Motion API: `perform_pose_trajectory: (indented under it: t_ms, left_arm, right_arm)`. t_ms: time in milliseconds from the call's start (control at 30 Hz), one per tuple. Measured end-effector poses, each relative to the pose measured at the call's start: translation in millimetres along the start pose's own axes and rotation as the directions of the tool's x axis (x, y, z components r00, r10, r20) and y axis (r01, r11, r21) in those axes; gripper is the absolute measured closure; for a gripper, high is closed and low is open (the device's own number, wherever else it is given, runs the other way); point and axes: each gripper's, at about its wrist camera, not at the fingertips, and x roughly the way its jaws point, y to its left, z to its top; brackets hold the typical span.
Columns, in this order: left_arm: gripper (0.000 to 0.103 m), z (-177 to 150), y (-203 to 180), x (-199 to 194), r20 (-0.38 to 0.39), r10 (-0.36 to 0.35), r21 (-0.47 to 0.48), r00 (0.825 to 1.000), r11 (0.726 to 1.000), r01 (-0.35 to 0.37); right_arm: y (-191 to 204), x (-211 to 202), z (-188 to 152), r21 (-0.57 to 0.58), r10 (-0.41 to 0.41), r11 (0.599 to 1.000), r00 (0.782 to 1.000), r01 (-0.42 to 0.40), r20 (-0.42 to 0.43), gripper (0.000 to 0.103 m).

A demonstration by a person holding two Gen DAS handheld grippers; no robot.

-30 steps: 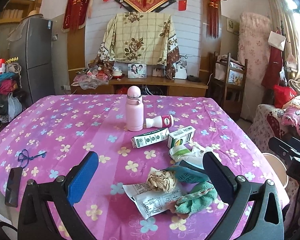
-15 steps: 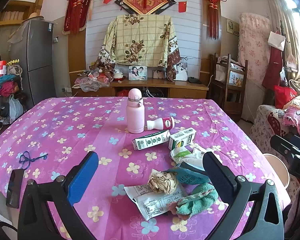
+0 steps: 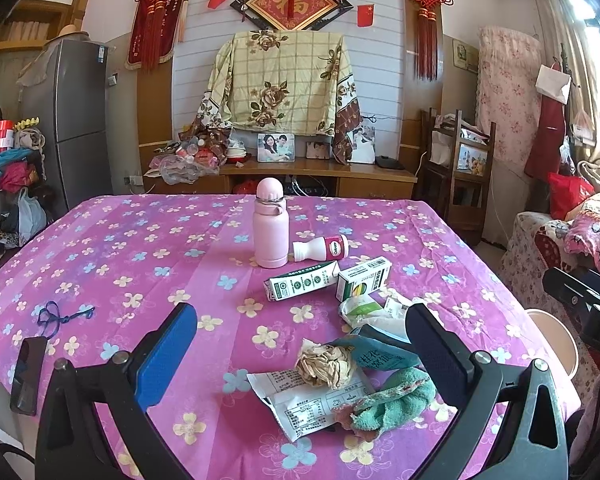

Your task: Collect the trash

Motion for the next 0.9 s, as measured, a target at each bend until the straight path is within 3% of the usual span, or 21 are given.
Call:
perform_pose_trajectory:
  t_ms: [900]
  left_arm:
    - [0.000,-0.6,-1.5,-1.6,0.005,-0.006,-0.014,1.000,1.000,0.006]
  right_arm:
    - [-3.1,0.8,0.5,0.001,-0.002,1.000,1.000,0.002,-0.004,0.000]
